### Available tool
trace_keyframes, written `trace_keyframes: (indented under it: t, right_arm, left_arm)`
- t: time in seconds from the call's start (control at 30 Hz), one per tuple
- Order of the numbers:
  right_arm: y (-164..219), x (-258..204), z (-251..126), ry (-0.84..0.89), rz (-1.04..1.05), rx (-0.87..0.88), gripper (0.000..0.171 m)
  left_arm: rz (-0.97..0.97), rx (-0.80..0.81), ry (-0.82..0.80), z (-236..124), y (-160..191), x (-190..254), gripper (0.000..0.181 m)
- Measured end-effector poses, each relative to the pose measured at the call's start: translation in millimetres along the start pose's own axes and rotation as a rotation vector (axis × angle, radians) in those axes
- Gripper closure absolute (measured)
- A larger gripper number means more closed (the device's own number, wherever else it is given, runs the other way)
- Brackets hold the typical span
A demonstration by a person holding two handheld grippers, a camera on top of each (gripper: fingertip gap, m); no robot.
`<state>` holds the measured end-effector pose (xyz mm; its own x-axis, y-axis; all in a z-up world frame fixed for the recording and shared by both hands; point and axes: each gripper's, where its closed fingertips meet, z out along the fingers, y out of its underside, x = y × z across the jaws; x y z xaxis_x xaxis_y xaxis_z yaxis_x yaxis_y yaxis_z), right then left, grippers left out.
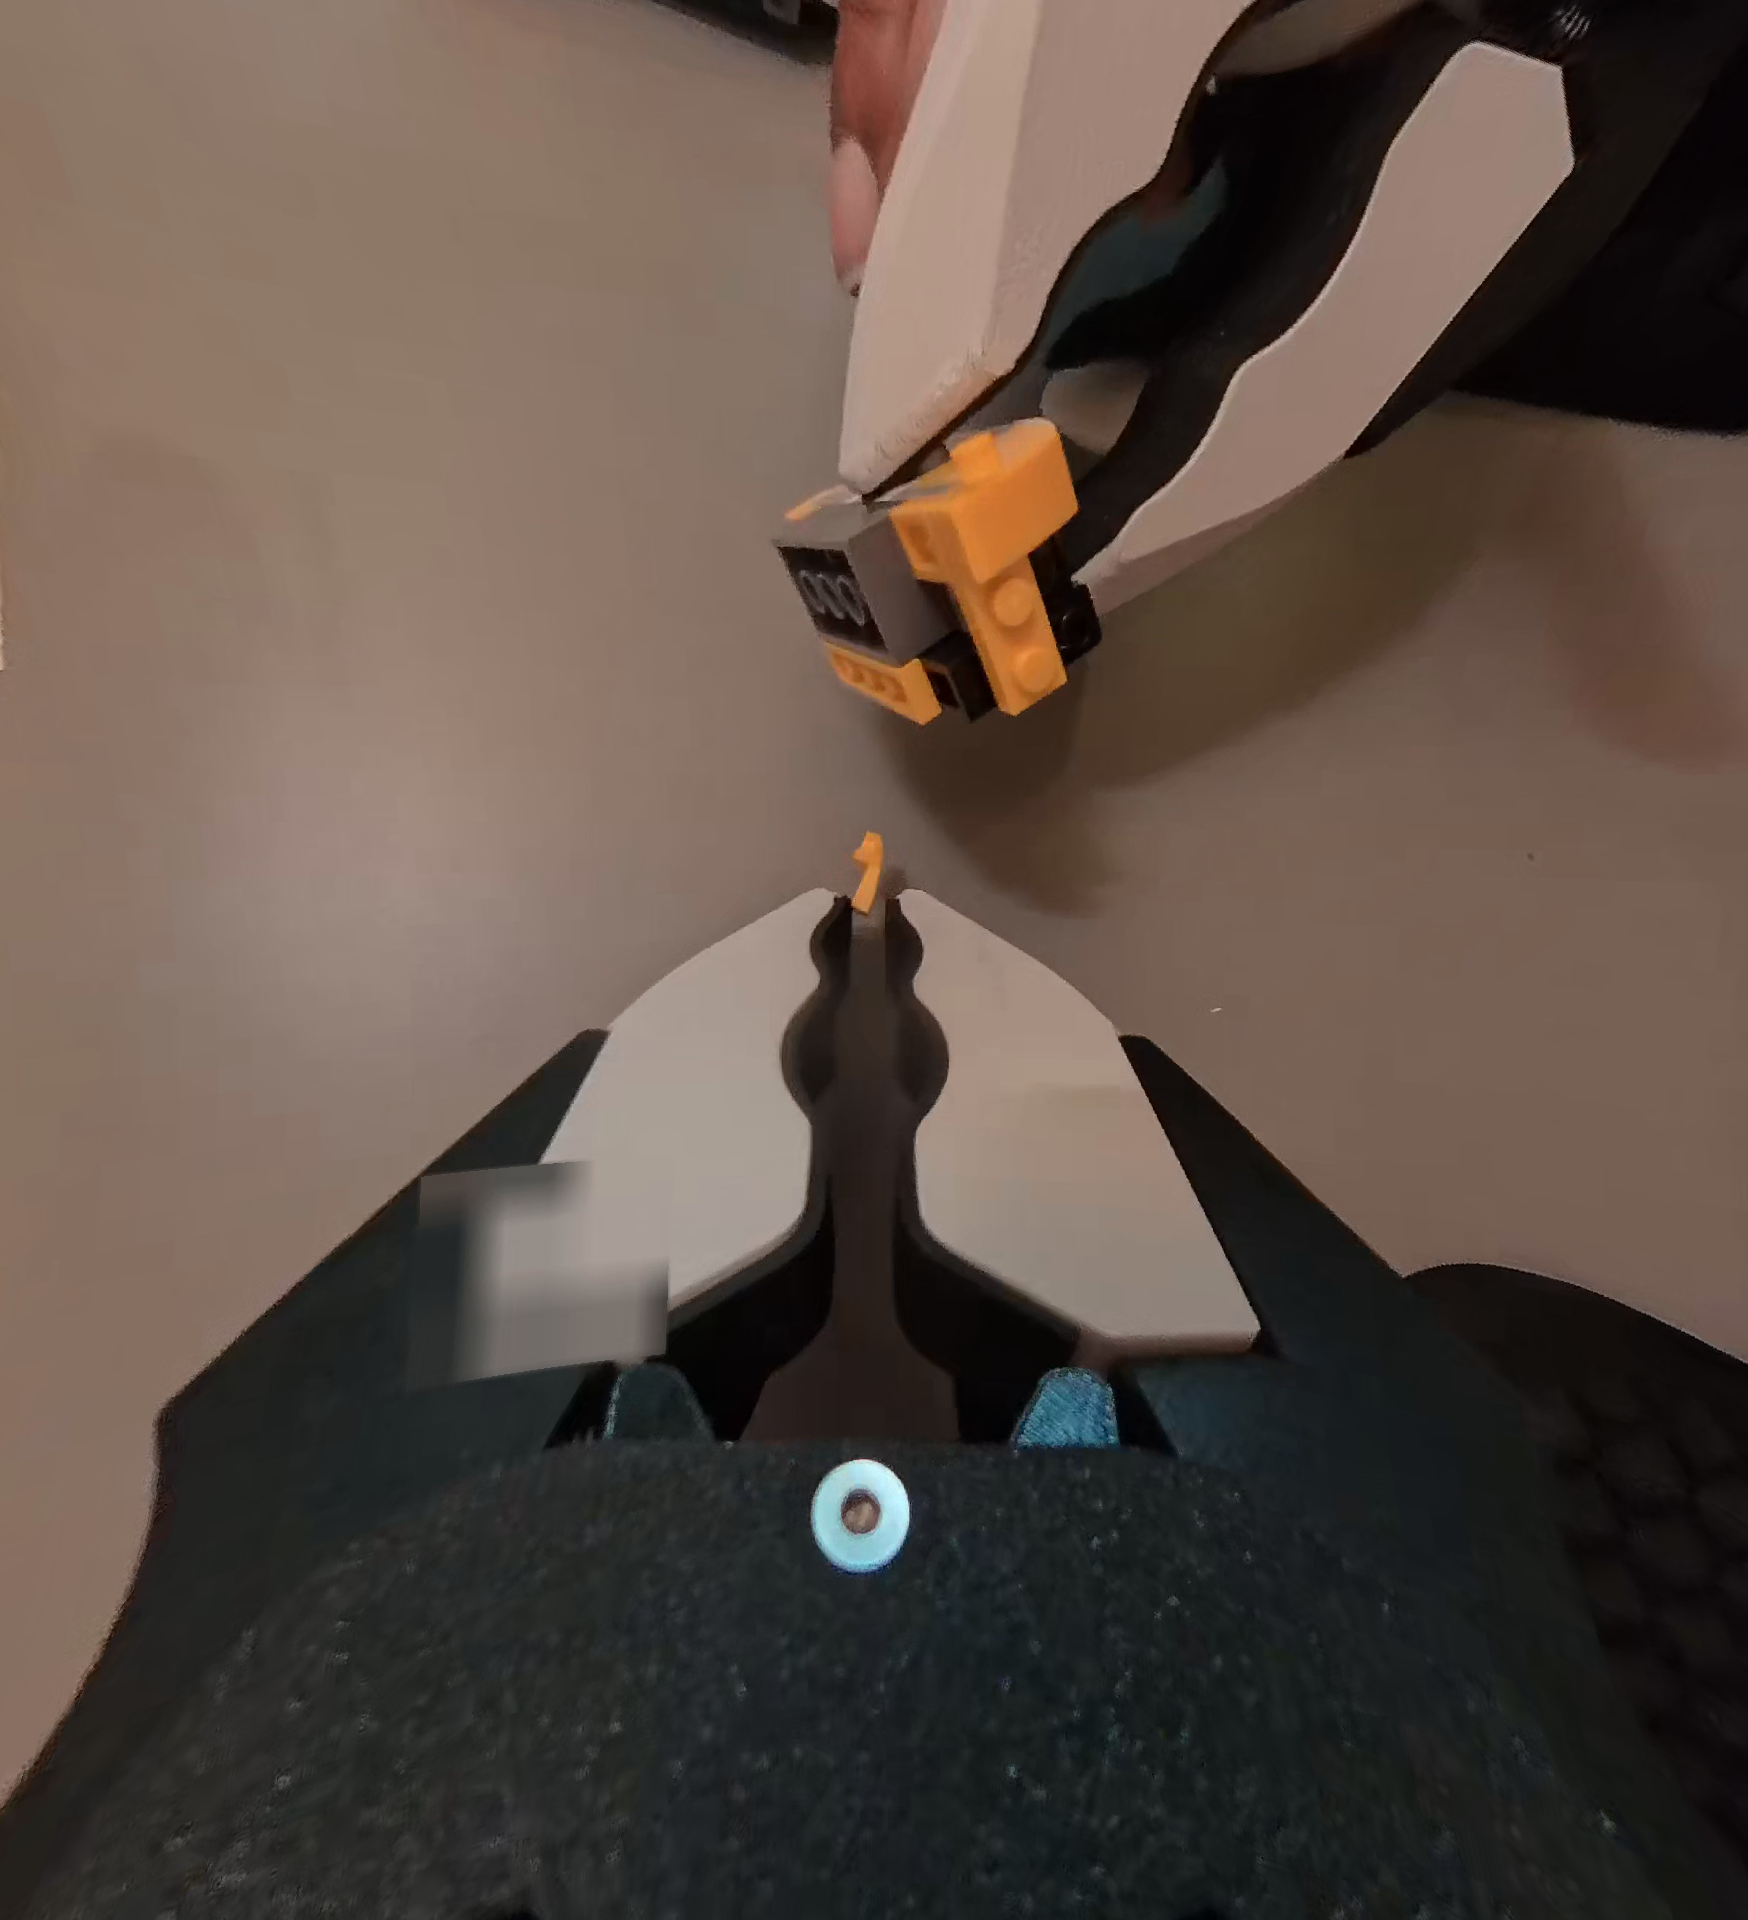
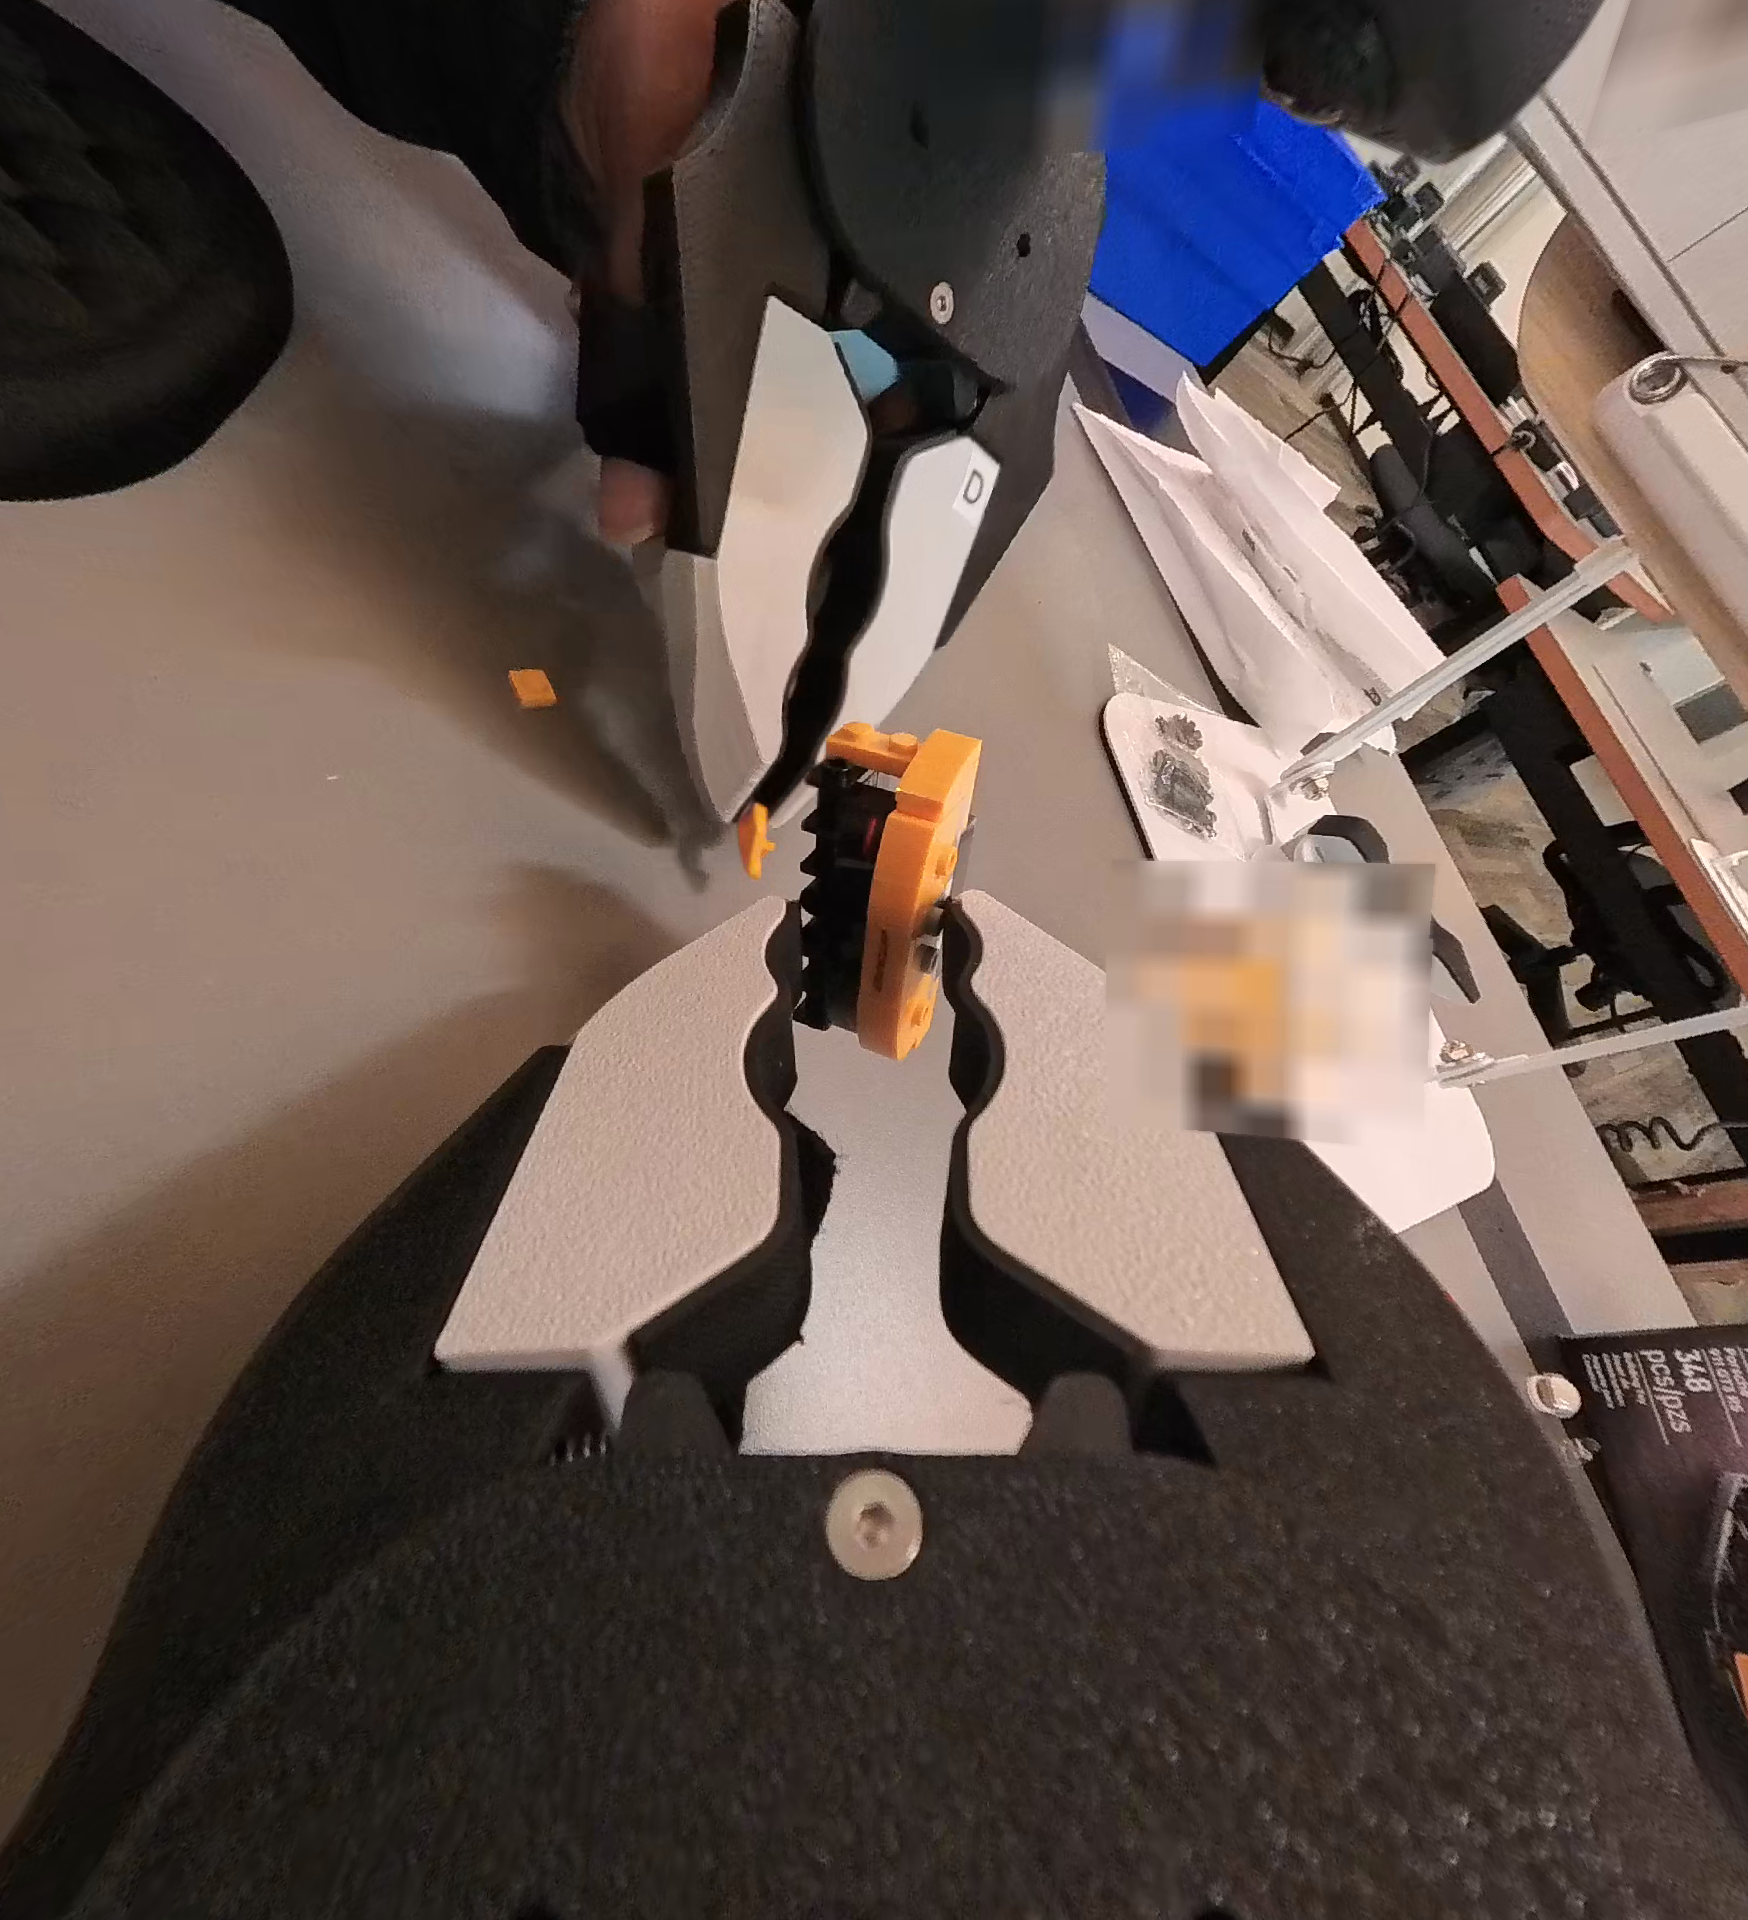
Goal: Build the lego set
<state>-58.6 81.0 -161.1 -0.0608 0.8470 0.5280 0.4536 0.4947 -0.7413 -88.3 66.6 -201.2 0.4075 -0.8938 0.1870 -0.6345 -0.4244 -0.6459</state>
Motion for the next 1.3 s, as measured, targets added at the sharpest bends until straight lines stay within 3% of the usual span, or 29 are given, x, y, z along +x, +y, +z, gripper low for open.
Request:
trace_keyframes:
  t: [0.33, 1.07, 1.3]
  right_arm:
    - [0, 0, 1, 0.0, -0.006, -0.001, 0.146]
    - [0, 0, 2, 0.0, -0.008, -0.003, 0.146]
    - [1, 0, 2, -0.001, -0.008, -0.005, 0.145]
  left_arm:
    - [0.009, -0.01, -0.047, 1, 4, -1, 0.163]
    - [0.021, -0.024, -0.055, 7, 7, 0, 0.161]
    - [0.122, -0.026, -0.05, 10, 8, 6, 0.154]
